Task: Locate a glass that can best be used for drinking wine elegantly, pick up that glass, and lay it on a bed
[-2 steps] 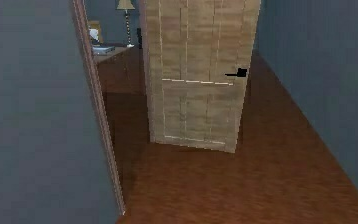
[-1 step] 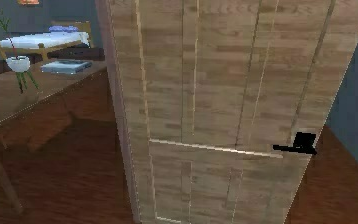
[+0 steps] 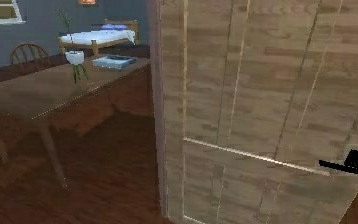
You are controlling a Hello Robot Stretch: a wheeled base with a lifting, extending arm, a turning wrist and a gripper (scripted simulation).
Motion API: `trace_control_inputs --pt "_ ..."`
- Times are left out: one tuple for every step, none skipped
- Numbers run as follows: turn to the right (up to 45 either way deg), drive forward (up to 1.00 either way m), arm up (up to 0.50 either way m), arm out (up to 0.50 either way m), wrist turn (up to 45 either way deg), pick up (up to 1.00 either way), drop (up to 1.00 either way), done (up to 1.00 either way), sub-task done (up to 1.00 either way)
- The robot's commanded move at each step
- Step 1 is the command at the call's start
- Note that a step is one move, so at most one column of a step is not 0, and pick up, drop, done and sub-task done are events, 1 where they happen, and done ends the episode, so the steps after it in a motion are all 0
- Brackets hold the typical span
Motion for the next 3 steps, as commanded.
trace_control_inputs --pt "0.0 0.25 0.00 0.00 0.0 0.00 0.00 0.00 0.00" --pt "-39.0 0.00 0.00 0.00 0.0 0.00 0.00 0.00 0.00" --pt "0.0 0.55 0.00 0.00 0.0 0.00 0.00 0.00 0.00"
